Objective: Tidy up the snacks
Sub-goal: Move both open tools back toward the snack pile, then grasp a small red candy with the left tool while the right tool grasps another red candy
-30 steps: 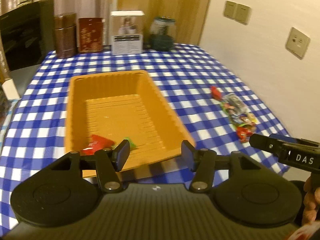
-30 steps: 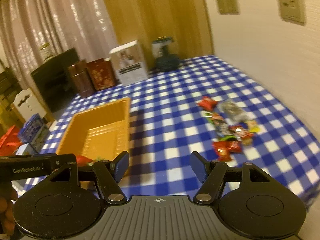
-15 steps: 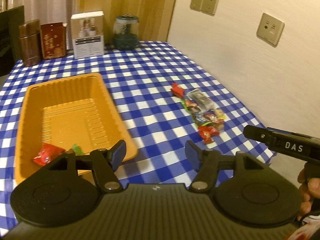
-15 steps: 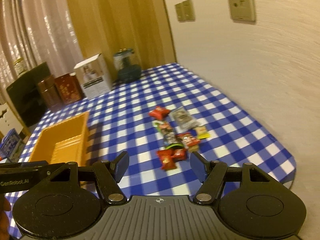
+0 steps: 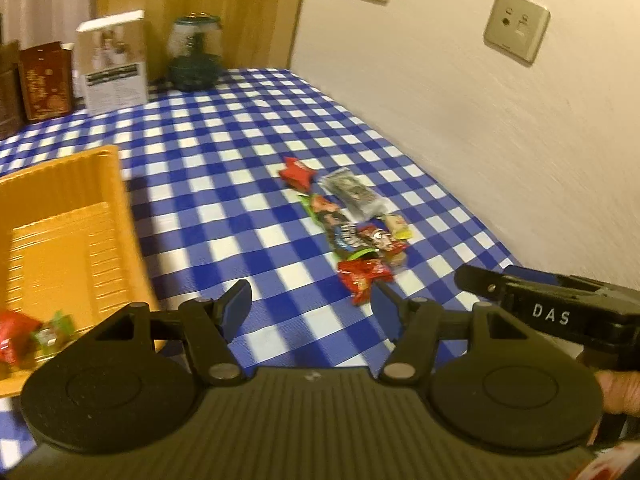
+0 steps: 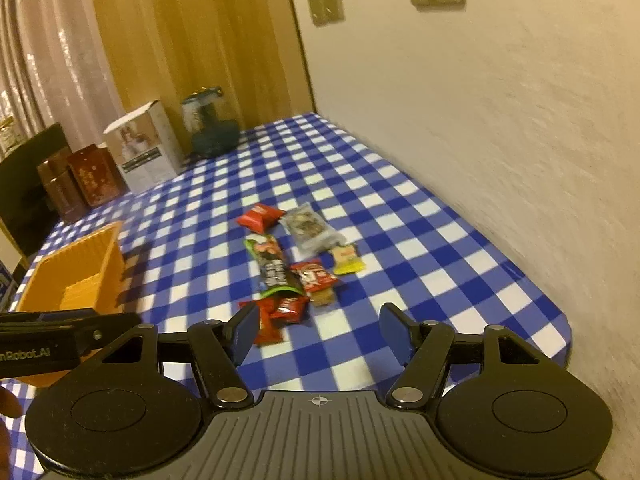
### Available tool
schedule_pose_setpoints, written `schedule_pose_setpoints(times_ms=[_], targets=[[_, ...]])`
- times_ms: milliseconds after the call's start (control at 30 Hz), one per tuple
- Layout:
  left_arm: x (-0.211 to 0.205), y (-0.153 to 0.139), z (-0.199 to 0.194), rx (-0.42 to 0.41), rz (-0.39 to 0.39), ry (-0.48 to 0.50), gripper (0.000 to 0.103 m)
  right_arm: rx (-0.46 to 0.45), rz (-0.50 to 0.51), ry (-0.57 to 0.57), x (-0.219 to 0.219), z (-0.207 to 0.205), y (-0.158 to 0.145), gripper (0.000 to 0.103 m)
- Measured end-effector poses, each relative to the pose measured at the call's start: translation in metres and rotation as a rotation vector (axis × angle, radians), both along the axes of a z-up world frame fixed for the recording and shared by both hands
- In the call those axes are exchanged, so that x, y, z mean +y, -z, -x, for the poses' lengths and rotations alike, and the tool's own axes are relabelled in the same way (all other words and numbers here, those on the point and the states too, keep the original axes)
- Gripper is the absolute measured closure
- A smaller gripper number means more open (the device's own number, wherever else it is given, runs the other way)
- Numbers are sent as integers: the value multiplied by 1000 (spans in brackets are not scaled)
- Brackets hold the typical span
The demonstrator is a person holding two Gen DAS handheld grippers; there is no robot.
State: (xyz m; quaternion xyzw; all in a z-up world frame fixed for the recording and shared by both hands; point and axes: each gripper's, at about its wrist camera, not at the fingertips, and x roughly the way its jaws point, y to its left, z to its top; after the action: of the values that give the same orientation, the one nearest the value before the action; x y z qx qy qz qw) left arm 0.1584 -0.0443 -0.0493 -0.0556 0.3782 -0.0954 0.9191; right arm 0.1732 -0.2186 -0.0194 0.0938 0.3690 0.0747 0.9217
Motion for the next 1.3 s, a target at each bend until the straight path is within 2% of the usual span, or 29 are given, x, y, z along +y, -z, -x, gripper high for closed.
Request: schedule_pose_setpoints(times_ms=[133,300,567,667,800,933,1000,1100,1233,1300], targets=[[-14,18,-20,25,20,39,41,19,0,7,-8,-8,9,39],[-29,40,-43,58,40,75,47,33,2,18,-17,-19,18,44],[-36,67,-69,115,72,86,71,58,-2,23,-24,-32,33,45],[-32,74,-75,146,112,89,73,66,-1,19,-23,-36,37,45],[-31,76,-79,174,126,112,73,72,-4,3,-18,-41,40,45],[-31,75,-84,176,117,119,73,72,-2,-17,-11,-46,41,45],[-30,76,-88,179,114,122,78,72,-4,-23,-7,-48,41,45],[-27,76,-92,184,117,129,80,76,-8,-36,-2,-53,42,45],[-21,72,-84,175,66,120,80,79,-16,-61,4,-58,43,45],[-16,70,-78,166,30,107,80,82,-19,-82,10,-61,44,48]])
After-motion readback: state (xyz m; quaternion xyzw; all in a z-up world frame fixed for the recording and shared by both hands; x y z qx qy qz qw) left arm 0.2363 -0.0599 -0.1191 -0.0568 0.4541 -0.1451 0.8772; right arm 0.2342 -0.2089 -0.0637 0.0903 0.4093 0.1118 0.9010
